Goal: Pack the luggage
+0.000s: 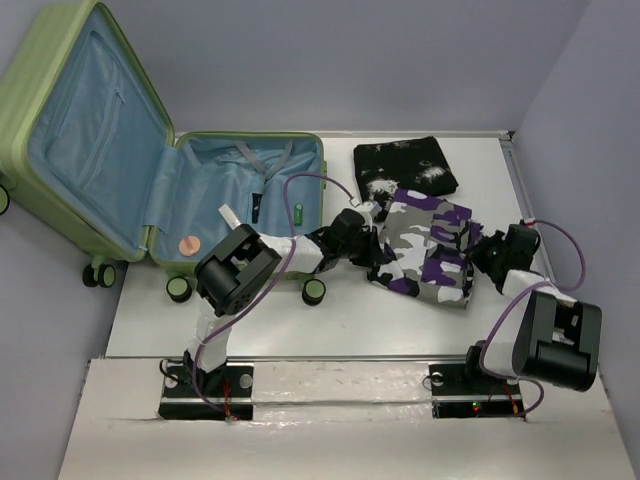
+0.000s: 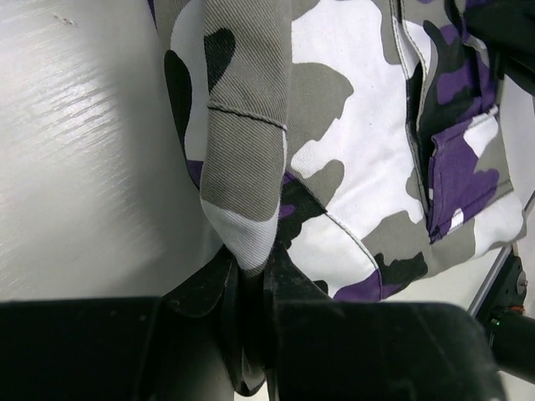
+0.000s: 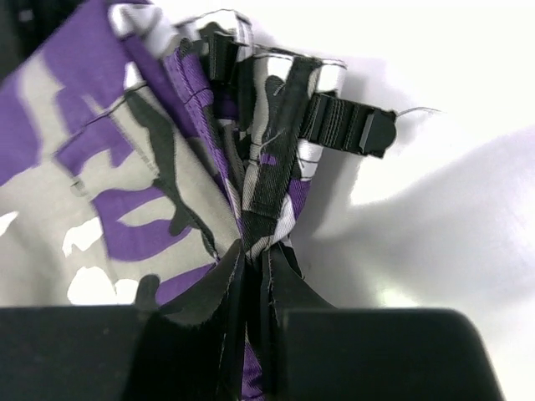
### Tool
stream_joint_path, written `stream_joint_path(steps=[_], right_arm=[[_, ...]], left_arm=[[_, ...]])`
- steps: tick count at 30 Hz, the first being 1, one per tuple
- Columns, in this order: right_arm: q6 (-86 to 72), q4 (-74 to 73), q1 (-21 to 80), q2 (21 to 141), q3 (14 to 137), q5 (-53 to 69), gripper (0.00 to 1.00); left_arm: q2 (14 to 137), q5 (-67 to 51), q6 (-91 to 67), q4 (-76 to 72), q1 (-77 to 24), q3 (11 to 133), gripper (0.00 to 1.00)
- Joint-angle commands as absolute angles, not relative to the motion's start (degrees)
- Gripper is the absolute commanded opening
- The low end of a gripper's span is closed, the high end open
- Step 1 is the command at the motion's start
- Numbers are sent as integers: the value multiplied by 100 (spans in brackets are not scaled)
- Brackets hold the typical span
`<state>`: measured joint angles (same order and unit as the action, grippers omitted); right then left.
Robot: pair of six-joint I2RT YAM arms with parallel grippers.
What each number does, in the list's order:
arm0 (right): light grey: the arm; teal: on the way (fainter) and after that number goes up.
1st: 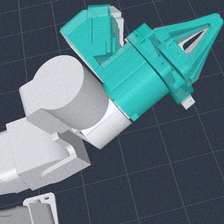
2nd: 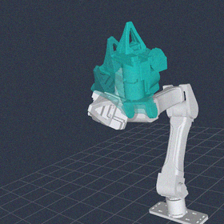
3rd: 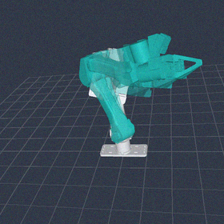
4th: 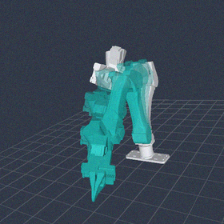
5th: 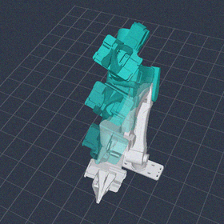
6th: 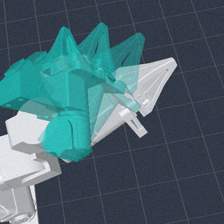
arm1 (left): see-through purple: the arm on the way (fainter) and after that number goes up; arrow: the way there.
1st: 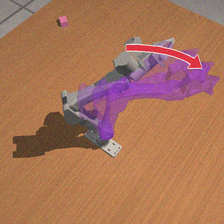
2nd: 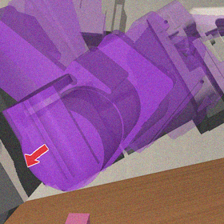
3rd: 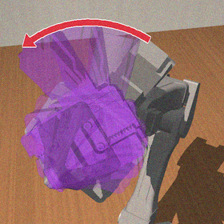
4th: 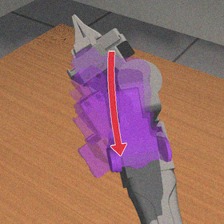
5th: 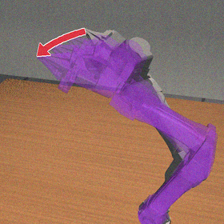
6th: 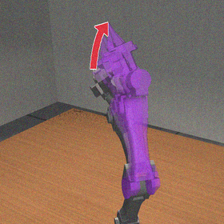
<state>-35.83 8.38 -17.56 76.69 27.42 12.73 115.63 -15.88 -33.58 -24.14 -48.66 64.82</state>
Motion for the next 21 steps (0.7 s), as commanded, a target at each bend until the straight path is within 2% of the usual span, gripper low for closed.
stream_joint_path(steps=[1,2,6,17,21], right_arm=[[-3621,905,-1661,6647,2426,1898,7],[-3621,879,-1661,6114,2391,1968,7],[-3516,449,-1661,5248,2610,2285,7],[-3349,-412,-1661,4597,3646,3208,7],[-3427,-466,-1355,4597,4147,3331,7]], left_arm=[[11286,-1845,-3305,-2145,-5106,6451,6],[11224,-1863,-3357,-2145,-5141,6477,6],[10890,-1872,-3445,-2197,-5361,6592,6],[9958,-1696,-3525,-1961,-5397,7118,6],[9678,-1486,-3314,-1521,-5318,7470,6]])
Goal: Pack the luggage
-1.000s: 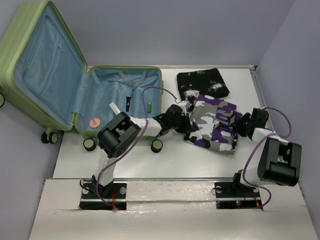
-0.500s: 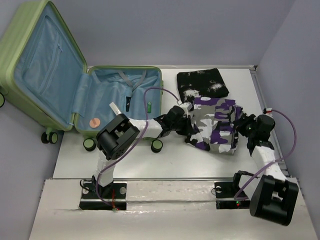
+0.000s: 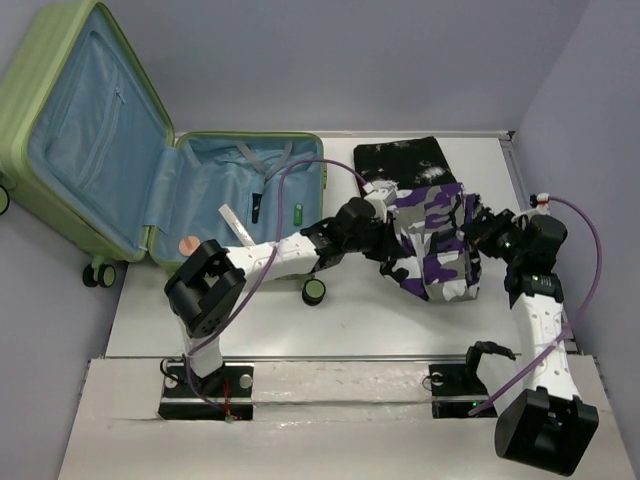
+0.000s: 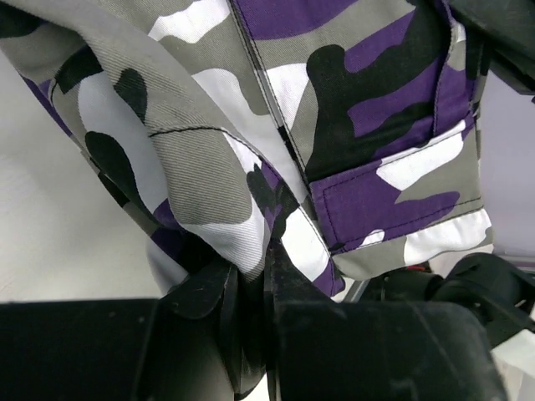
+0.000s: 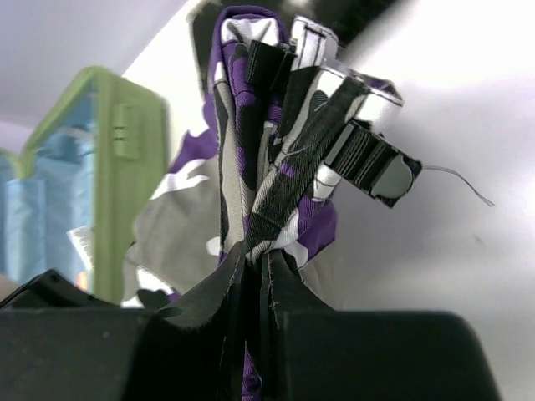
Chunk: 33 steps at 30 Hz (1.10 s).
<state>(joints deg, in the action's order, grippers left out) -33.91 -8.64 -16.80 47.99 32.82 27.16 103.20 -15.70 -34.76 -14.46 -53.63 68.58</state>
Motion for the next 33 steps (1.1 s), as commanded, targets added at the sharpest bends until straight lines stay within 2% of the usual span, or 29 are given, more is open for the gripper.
stream_joint_path(steps=[1,6,9,13,15,19,20,21,22,23,24,25,26,28,30,33], right_arm=[[-3471,-466,-1258,4640,4244,3314,7],[-3665,-62,-388,5174,4797,2672,7],[-3788,447,516,5713,5298,2304,7],[-3770,1009,1789,7158,6308,1785,7],[-3797,1186,2064,7740,6800,1740,7],[-3955,1537,2662,9173,8040,1811,7],[-3990,1695,2837,9750,8434,1845,7],[-4121,1731,2908,10052,8646,1889,7],[-4166,1749,2970,10350,8831,1924,7],[-4166,1697,3032,10936,9225,1951,19],[-4140,1522,3084,11212,9463,1969,19],[-4000,998,3085,11467,9718,2038,51],[-3921,767,3085,11670,9947,2178,66],[-3667,467,3085,11830,10125,2014,90],[-3438,387,3085,11594,9924,1724,94],[-3244,255,3085,11295,9774,1548,94]], left_arm=[[9494,-1398,-3270,-1364,-5265,7514,6],[8816,-1424,-3164,-1047,-4493,7427,6],[8323,-1371,-3059,-713,-3895,7383,6],[7569,-1134,-2848,-38,-3026,7532,6],[7358,-977,-2760,271,-2586,7585,6],[6803,-756,-2584,773,-1058,7243,6],[6733,-765,-2593,800,-785,6972,7],[6672,-799,-2593,887,-504,6839,13],[6662,-774,-2575,957,-231,6707,23],[6680,-660,-2549,1054,294,6506,56],[6680,-563,-2531,1176,525,6504,74],[6654,-554,-2496,1273,736,6330,88],[6610,-519,-2461,1283,895,6250,98],[6348,-379,-2435,1214,1098,6065,99],[6101,-439,-2478,1126,1090,6056,99],[6012,-728,-2531,1116,1081,6178,99]])
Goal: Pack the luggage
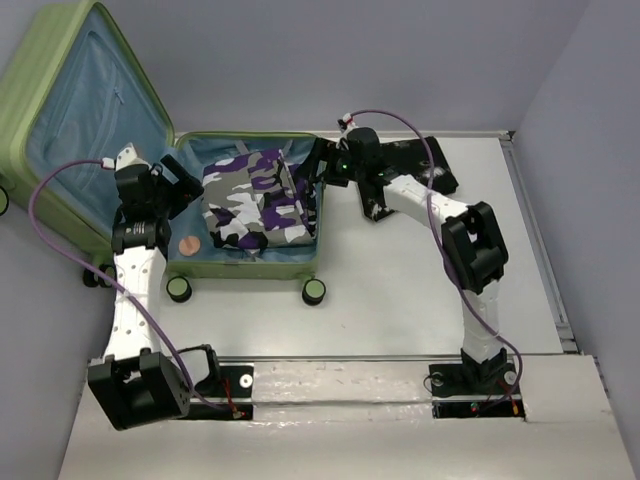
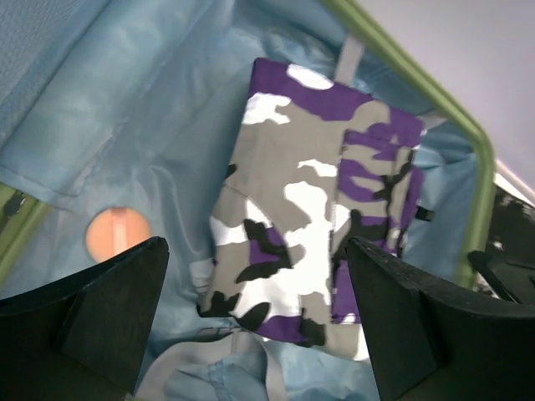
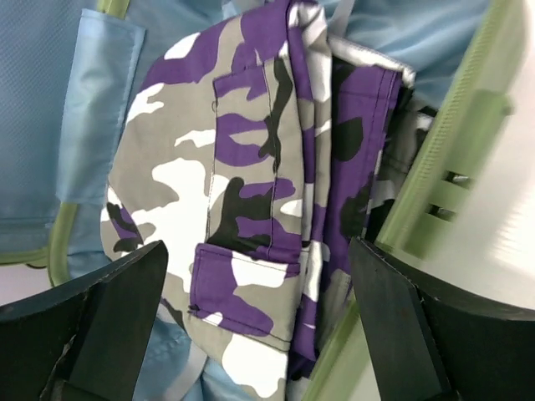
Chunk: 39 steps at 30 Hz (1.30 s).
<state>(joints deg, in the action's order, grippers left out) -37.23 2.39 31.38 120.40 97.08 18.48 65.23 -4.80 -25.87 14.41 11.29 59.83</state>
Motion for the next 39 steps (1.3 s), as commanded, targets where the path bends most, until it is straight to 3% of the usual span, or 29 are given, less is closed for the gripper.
stream_joint_path(steps=[1,4,9,16,22,33,39], right_arm=[[-3104,211,3033,11016,9582,1373,93],[-2901,167,2901,10505,9037,907,92],[-3145,149,1928,9354,7122,327,91],[-3770,421,302,8991,5539,105,100],[-3911,914,-211,9456,5580,447,100],[-5237,1802,-334,11327,6256,1257,99],[-5764,2030,-334,12075,6854,1669,86]], left_arm=[[5960,-947,-2557,1099,1038,6179,99],[5819,-1072,-2549,1037,617,6109,99],[5564,-1090,-2558,765,-508,5741,99],[5660,-960,-2610,273,-2476,5528,99],[5801,-528,-2584,176,-3584,5476,99],[6178,-369,-2742,-176,-4236,5335,99],[6468,-343,-2733,-246,-4359,5519,99]])
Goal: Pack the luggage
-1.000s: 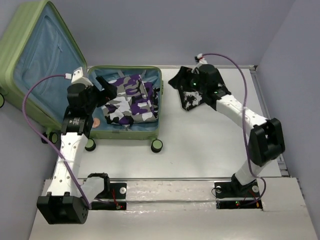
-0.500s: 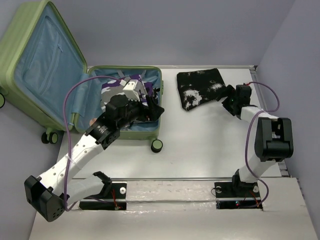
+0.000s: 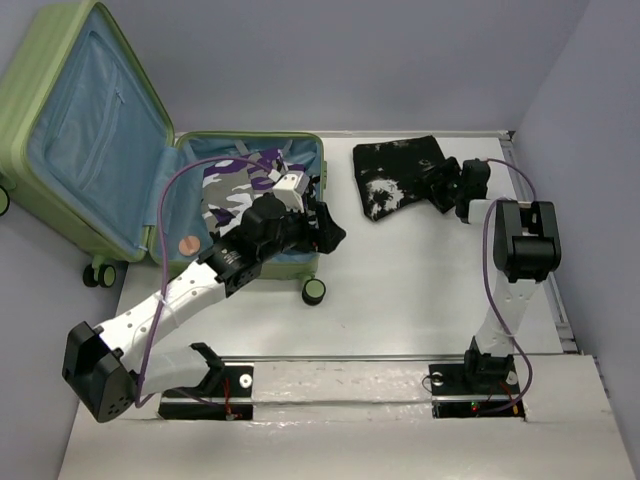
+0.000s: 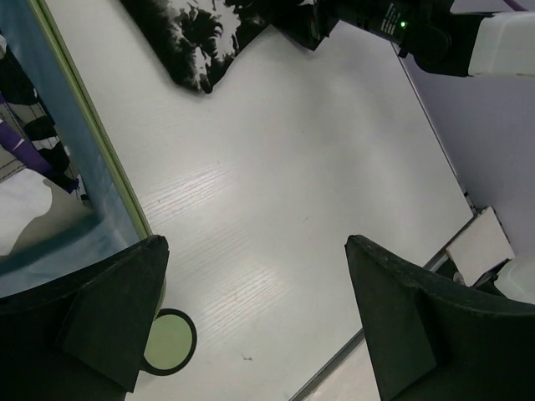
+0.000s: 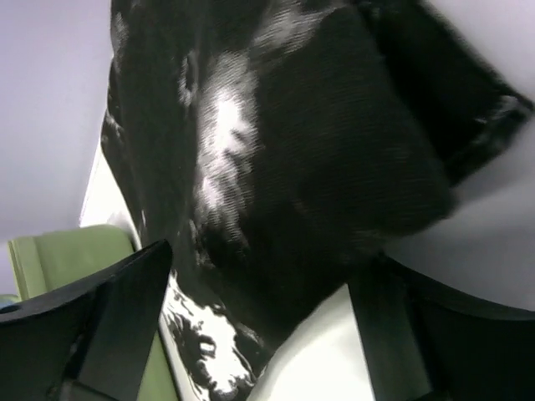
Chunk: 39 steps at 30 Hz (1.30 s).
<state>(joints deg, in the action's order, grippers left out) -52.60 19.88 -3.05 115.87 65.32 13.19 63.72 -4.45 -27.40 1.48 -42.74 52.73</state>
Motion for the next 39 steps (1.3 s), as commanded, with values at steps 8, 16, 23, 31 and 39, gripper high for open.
stream_joint_path(steps=[8,16,23,31,39], right_arm=[[-5951,2519,-334,12630,7085,2081,7],[-5064,3112,-650,11006,5153,2312,7],[-4571,3067,-1063,8888,2630,2382,7],[-4237,2014,-1169,6655,1617,1768,7],[-3999,1608,-1345,6328,1652,1810,7]], left_arm=[[6793,-237,-2777,-325,-4412,5713,99],[7373,237,-2821,-273,-4833,6248,99],[8945,1001,-2654,272,-5221,7539,99],[10941,1591,-2557,938,-5212,9218,99],[11891,968,-3049,792,-4641,9651,94]])
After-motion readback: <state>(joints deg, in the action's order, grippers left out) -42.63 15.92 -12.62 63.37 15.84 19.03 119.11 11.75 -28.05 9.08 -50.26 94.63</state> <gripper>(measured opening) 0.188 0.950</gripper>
